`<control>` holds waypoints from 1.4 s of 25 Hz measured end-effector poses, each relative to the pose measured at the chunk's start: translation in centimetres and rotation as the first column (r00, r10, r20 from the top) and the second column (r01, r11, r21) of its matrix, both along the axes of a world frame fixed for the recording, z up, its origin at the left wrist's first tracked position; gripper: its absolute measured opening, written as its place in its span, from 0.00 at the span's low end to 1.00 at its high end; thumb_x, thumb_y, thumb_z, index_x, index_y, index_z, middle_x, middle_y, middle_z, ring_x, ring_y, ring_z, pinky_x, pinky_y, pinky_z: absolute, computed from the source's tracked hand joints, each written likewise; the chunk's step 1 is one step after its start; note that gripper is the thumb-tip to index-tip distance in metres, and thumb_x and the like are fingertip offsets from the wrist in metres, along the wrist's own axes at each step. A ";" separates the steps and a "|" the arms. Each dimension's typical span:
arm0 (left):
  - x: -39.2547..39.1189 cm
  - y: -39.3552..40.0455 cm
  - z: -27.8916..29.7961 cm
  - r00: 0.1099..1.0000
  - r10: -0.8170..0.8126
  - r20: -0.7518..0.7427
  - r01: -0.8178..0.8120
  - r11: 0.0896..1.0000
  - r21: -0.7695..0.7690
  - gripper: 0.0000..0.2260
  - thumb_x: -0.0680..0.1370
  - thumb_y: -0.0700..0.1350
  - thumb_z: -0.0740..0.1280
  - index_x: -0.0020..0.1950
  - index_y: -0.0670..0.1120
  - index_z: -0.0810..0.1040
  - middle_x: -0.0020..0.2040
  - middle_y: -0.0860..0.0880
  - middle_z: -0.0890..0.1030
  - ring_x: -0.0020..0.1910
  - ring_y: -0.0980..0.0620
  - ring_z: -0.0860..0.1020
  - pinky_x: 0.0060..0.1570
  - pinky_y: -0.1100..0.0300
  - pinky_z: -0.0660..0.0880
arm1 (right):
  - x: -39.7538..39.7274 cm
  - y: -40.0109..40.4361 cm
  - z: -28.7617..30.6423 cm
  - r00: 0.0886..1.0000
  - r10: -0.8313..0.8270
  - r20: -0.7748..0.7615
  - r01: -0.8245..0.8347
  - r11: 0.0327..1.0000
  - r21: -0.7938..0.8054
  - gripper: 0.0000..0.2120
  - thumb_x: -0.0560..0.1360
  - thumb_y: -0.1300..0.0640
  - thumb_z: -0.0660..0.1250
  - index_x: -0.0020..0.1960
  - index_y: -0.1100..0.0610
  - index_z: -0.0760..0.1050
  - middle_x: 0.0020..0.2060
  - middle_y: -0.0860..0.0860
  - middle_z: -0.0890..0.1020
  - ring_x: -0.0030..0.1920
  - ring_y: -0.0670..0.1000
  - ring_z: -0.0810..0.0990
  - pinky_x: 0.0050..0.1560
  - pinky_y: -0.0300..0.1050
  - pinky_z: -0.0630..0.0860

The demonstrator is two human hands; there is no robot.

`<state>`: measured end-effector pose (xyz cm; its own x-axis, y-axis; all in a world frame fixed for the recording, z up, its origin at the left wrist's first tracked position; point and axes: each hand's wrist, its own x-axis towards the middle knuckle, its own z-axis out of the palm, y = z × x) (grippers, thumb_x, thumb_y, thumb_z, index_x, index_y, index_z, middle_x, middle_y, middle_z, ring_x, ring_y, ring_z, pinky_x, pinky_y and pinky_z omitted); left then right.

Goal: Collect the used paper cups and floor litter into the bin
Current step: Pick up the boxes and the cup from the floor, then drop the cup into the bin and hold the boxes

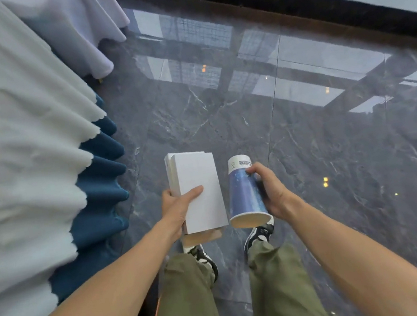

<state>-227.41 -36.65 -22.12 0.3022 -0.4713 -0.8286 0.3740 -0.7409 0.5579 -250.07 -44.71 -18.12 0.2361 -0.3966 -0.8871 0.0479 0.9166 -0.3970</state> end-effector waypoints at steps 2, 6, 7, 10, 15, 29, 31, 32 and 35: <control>0.3 2.3 3.6 1.000 -0.013 0.017 0.013 1.000 0.001 0.36 0.66 0.49 0.85 0.66 0.44 0.68 0.58 0.45 0.81 0.53 0.46 0.83 0.46 0.52 0.80 | 1.7 1.9 4.3 1.000 -0.011 0.013 0.011 1.000 -0.011 0.21 0.77 0.47 0.67 0.59 0.63 0.79 0.40 0.57 0.84 0.39 0.56 0.84 0.45 0.48 0.82; -0.2 6.2 7.3 0.998 0.025 0.053 -0.025 1.000 0.008 0.35 0.67 0.48 0.85 0.65 0.45 0.68 0.55 0.48 0.81 0.49 0.52 0.82 0.39 0.57 0.77 | 4.9 5.5 8.4 0.998 -0.041 -0.037 0.039 0.998 -0.043 0.21 0.80 0.45 0.67 0.62 0.62 0.79 0.46 0.57 0.85 0.40 0.54 0.84 0.46 0.50 0.82; -0.4 7.0 7.8 0.997 0.042 0.065 -0.043 0.999 0.013 0.34 0.67 0.47 0.84 0.64 0.45 0.67 0.54 0.50 0.80 0.47 0.53 0.81 0.37 0.58 0.76 | 5.4 6.2 8.8 0.996 -0.029 -0.086 0.023 0.998 -0.065 0.23 0.80 0.44 0.68 0.63 0.62 0.79 0.48 0.57 0.85 0.41 0.54 0.85 0.47 0.51 0.82; -0.9 9.4 8.5 0.988 0.119 0.101 -0.123 0.992 0.033 0.30 0.70 0.43 0.83 0.62 0.45 0.67 0.50 0.50 0.79 0.44 0.54 0.79 0.35 0.59 0.74 | 6.4 8.7 9.7 0.966 0.064 -0.250 -0.101 0.985 -0.140 0.28 0.78 0.40 0.70 0.63 0.64 0.75 0.50 0.58 0.85 0.40 0.52 0.87 0.32 0.44 0.82; -2.1 15.0 9.3 0.967 0.236 0.096 -0.242 0.969 0.052 0.28 0.72 0.41 0.80 0.65 0.43 0.68 0.54 0.45 0.81 0.47 0.47 0.81 0.49 0.50 0.79 | 7.4 13.3 10.9 0.844 0.198 -0.498 -0.364 0.894 -0.261 0.25 0.79 0.36 0.65 0.58 0.57 0.67 0.59 0.58 0.77 0.52 0.58 0.84 0.43 0.57 0.86; -1.5 27.7 12.2 0.915 0.338 0.221 -0.349 0.937 0.012 0.32 0.70 0.45 0.82 0.68 0.40 0.70 0.61 0.41 0.82 0.57 0.39 0.83 0.58 0.42 0.82 | 8.6 25.2 14.7 0.833 0.499 -0.240 -0.553 0.760 -0.340 0.27 0.71 0.38 0.68 0.65 0.51 0.70 0.56 0.53 0.81 0.47 0.52 0.85 0.44 0.53 0.85; -0.9 29.0 12.3 0.911 0.358 0.203 -0.369 0.929 0.015 0.33 0.69 0.44 0.82 0.69 0.38 0.72 0.61 0.39 0.83 0.58 0.38 0.83 0.59 0.37 0.82 | 9.0 25.9 14.7 0.788 0.580 -0.208 -0.615 0.723 -0.314 0.28 0.71 0.40 0.69 0.66 0.51 0.69 0.57 0.55 0.81 0.49 0.53 0.86 0.47 0.54 0.86; -0.6 29.8 12.2 0.912 0.362 0.192 -0.372 0.928 0.018 0.33 0.68 0.44 0.83 0.69 0.38 0.73 0.61 0.38 0.83 0.58 0.37 0.84 0.59 0.36 0.82 | 9.1 26.2 14.5 0.788 0.588 -0.181 -0.614 0.731 -0.296 0.27 0.72 0.42 0.70 0.66 0.52 0.70 0.58 0.55 0.81 0.50 0.54 0.86 0.48 0.55 0.86; 0.6 33.1 11.7 0.916 0.372 0.150 -0.383 0.923 0.051 0.36 0.66 0.48 0.84 0.68 0.38 0.74 0.58 0.39 0.85 0.54 0.38 0.85 0.56 0.39 0.83 | 10.0 27.9 13.2 0.861 0.499 -0.099 -0.508 0.834 -0.216 0.24 0.76 0.44 0.70 0.65 0.57 0.73 0.62 0.60 0.79 0.56 0.57 0.85 0.45 0.56 0.87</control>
